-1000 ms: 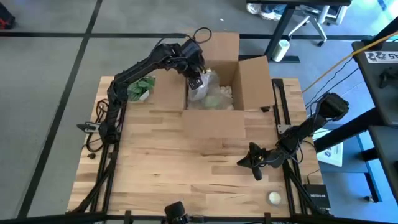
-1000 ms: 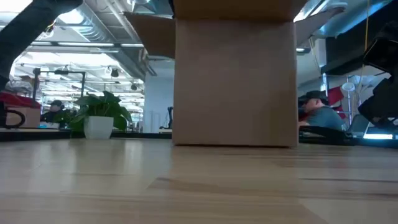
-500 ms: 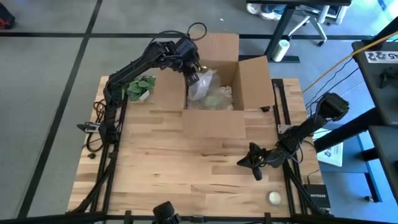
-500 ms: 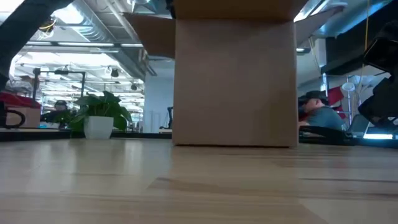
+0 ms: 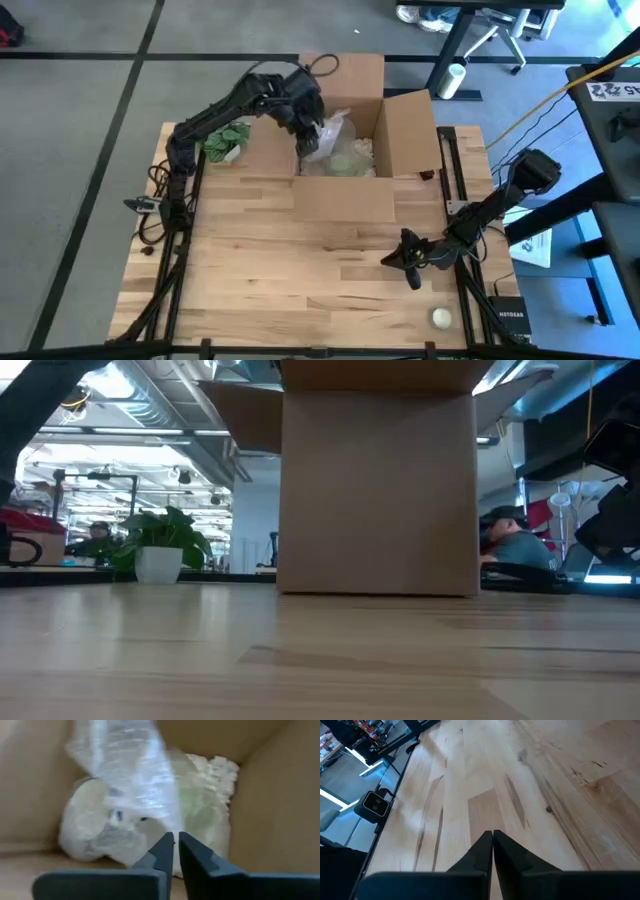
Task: Wrap mug
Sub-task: Return to Home Position
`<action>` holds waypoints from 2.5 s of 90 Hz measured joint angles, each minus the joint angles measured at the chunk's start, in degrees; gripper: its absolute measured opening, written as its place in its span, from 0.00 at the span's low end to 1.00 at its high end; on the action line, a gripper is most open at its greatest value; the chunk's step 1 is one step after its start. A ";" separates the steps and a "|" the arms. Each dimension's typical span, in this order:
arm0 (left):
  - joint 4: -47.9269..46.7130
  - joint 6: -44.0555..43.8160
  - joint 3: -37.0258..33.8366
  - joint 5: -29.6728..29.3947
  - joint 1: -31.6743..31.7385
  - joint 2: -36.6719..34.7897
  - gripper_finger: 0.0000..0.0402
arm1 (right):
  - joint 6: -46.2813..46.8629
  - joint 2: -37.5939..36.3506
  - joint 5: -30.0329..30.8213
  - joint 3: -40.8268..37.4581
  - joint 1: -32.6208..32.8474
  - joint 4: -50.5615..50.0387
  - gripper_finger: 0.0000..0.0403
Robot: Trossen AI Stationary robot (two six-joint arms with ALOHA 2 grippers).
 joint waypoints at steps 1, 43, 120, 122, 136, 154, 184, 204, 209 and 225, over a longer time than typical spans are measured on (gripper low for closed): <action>0.19 0.00 0.00 0.00 -0.20 -0.01 0.01 | 0.00 0.00 -0.01 0.00 0.00 0.00 0.00; 3.03 1.09 -0.47 -3.38 -9.14 -6.58 0.00 | 1.55 0.00 -0.92 0.00 0.00 0.16 0.00; 48.12 -11.89 -81.00 -9.54 -10.51 -63.59 0.00 | 2.99 0.00 -0.80 -0.01 0.00 1.40 0.00; 48.81 -12.67 -82.79 -9.58 -10.66 -65.28 0.00 | 2.99 0.00 -0.80 -0.02 0.00 1.40 0.00; 52.33 -16.00 -92.72 -9.81 -11.50 -76.09 0.00 | 3.10 0.00 1.71 -0.02 0.00 1.38 0.00; 56.36 -19.36 -104.46 -12.93 -14.02 -87.66 0.00 | 3.94 0.00 3.02 0.00 0.00 1.38 0.00; 67.68 -18.52 -117.73 -14.91 -17.43 -99.36 0.00 | 6.39 0.00 3.15 -0.01 0.00 1.38 0.00; 71.74 -16.70 -124.53 -15.30 -19.31 -104.04 0.00 | 9.15 0.00 3.15 -0.01 0.00 1.38 0.00; 73.86 -15.95 -126.36 -15.39 -19.48 -105.12 0.00 | 9.22 0.00 3.15 -0.02 0.00 1.38 0.00; 77.33 -14.20 -131.48 -16.80 -19.70 -108.98 0.00 | 10.43 0.00 3.15 -0.02 0.00 1.38 0.00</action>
